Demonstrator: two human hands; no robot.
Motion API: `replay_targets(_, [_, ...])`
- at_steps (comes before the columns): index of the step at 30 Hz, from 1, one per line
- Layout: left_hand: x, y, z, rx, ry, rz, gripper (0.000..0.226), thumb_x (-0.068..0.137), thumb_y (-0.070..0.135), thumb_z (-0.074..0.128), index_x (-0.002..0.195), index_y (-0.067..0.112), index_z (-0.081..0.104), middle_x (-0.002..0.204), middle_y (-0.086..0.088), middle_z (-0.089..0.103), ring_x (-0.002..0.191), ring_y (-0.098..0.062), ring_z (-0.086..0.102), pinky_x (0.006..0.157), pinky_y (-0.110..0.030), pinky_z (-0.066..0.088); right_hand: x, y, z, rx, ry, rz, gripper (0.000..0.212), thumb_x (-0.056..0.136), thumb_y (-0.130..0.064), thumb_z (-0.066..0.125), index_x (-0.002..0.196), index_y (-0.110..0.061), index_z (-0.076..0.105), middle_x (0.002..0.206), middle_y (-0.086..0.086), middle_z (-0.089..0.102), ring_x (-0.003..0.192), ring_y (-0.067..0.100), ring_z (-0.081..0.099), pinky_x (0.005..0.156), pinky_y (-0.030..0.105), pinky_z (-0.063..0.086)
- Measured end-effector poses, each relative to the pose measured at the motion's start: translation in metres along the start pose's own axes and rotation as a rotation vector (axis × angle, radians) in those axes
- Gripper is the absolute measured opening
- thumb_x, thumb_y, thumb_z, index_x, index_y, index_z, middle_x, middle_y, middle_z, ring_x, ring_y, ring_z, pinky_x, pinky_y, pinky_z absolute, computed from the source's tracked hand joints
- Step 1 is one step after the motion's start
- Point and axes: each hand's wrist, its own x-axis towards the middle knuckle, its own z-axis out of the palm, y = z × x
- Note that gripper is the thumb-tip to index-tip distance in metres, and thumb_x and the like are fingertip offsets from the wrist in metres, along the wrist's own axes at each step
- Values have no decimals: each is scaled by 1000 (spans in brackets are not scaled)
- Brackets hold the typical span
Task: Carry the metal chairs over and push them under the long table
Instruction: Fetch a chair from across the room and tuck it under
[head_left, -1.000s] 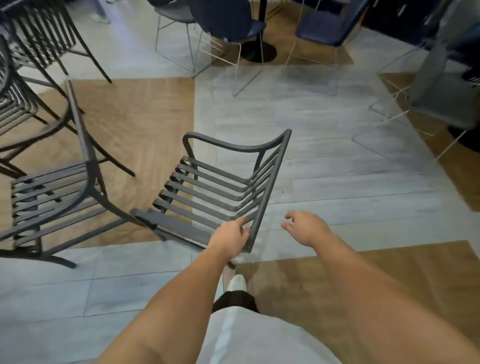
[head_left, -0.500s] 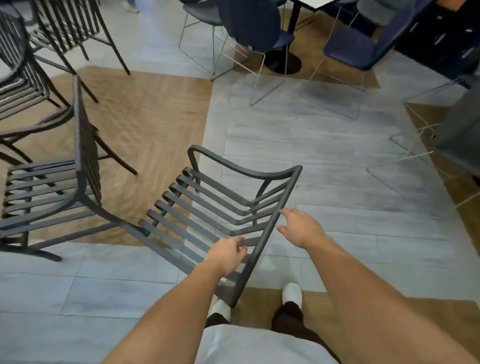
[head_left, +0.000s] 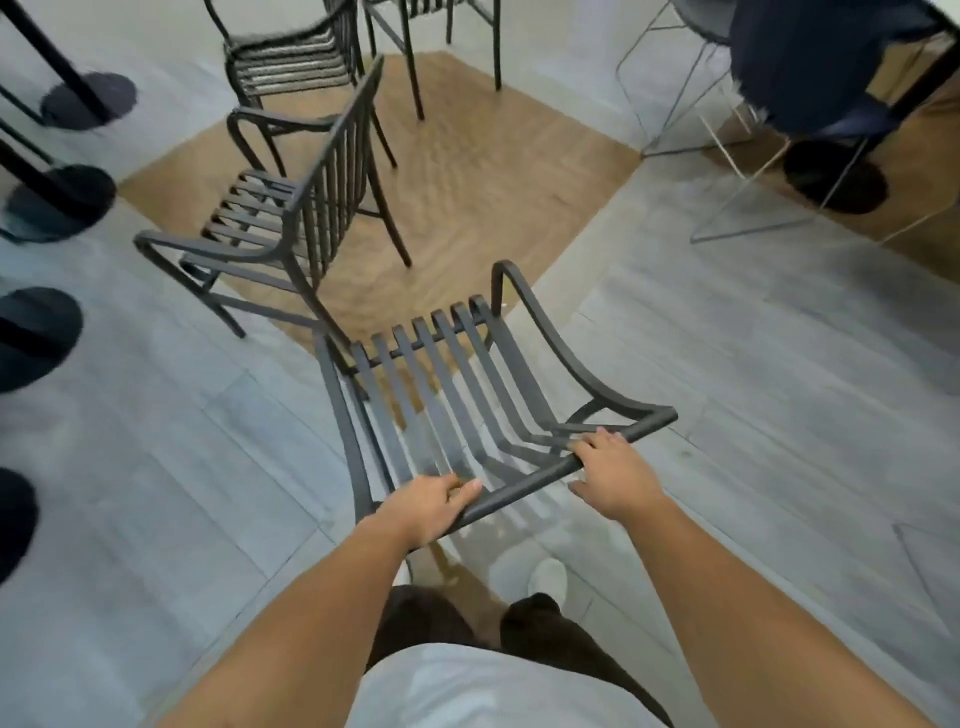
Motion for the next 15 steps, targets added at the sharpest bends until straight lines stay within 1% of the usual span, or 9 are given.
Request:
replay_targets(1, [-3, 4, 6, -28, 3, -22, 93, 83, 93, 17, 138, 32, 58, 130, -2, 66, 115, -24, 61, 101, -42, 47, 3, 6, -1, -26, 6, -26, 55, 93, -44, 62, 144, -27, 48, 149, 1, 46, 141, 28, 33, 119, 40, 27])
replay_targets(2, [-4, 8, 13, -59, 5, -43, 96, 80, 95, 19, 142, 31, 56, 132, -3, 65, 116, -24, 61, 101, -42, 48, 6, 10, -2, -40, 9, -48, 54, 93, -43, 62, 143, -27, 49, 146, 1, 48, 137, 27, 36, 117, 40, 29])
replay_targets(4, [-7, 17, 25, -59, 0, -75, 92, 83, 91, 31, 147, 28, 50, 130, -4, 63, 115, -25, 61, 98, -39, 49, 10, 14, -5, -39, -12, -63, 51, 93, -39, 61, 142, -26, 51, 143, 1, 50, 135, 26, 39, 113, 38, 34])
replay_targets(6, [-9, 23, 35, 40, 42, -101, 77, 90, 81, 42, 145, 28, 48, 125, -3, 63, 111, -25, 61, 91, -39, 49, 17, 16, -7, -77, -16, -68, 46, 94, -37, 59, 139, -27, 54, 138, 0, 54, 132, 25, 43, 109, 36, 38])
replay_targets(7, [-7, 23, 40, 96, 73, -120, 65, 95, 72, 46, 142, 28, 50, 123, -3, 64, 110, -25, 61, 89, -39, 49, 20, 16, -7, -112, -17, -70, 42, 96, -37, 58, 136, -27, 56, 135, 0, 57, 129, 24, 46, 106, 35, 40])
replay_targets(9, [-3, 20, 41, 175, 113, -162, 41, 101, 52, 51, 132, 26, 57, 114, -3, 66, 105, -27, 64, 86, -40, 52, 28, 13, -5, -174, -27, -69, 36, 99, -36, 54, 134, -26, 57, 132, 1, 59, 125, 24, 49, 103, 35, 41])
replay_targets(10, [-2, 19, 41, 194, 115, -180, 33, 102, 45, 52, 126, 25, 60, 109, -3, 67, 100, -27, 65, 85, -41, 54, 30, 12, -5, -206, -42, -68, 35, 101, -34, 52, 133, -25, 57, 132, 1, 59, 124, 24, 49, 103, 34, 40])
replay_targets(13, [0, 22, 44, 213, 120, -220, 23, 102, 35, 51, 118, 24, 64, 102, -4, 66, 89, -25, 63, 81, -41, 55, 38, 8, -6, -308, -51, -93, 32, 103, -27, 49, 133, -21, 57, 131, 3, 61, 124, 24, 51, 106, 33, 38])
replay_targets(15, [0, 24, 47, 227, 140, -243, 22, 102, 31, 50, 116, 21, 64, 103, -5, 66, 90, -26, 63, 82, -41, 55, 42, 5, -6, -360, -65, -107, 29, 102, -23, 50, 129, -19, 59, 128, 3, 63, 121, 24, 55, 103, 33, 42])
